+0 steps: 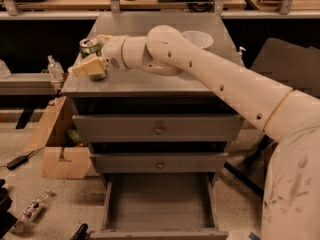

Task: Place green can into bottom drawer

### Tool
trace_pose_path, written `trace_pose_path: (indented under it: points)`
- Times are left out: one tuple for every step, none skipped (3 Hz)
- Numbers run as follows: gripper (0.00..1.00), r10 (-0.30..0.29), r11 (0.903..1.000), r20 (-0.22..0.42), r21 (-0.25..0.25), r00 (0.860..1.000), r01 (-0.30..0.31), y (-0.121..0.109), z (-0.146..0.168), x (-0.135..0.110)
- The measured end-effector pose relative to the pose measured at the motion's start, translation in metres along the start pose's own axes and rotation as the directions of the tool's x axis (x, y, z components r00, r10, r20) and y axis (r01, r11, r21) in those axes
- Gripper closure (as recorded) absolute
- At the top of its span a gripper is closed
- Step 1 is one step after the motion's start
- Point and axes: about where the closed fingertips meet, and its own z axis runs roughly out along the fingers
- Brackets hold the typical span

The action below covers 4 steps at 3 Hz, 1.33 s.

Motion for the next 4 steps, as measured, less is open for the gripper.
trace_pose_path:
  points:
    - [0.42, 0.002, 1.0000, 0.009, -0.009, 1.000, -0.002, -0.001, 0.014, 0.001]
    - [0.73, 0.016, 0.9998, 0.024, -0.014, 1.000, -0.015, -0.002, 0.025, 0.002]
    - [0.96, 0.014, 0.9997, 0.024, -0.018, 1.000, -0.014, 0.000, 0.026, 0.002]
    - [1.00, -0.001, 0.9998, 0.027, -0.022, 1.000, 0.001, 0.006, 0.020, -0.007]
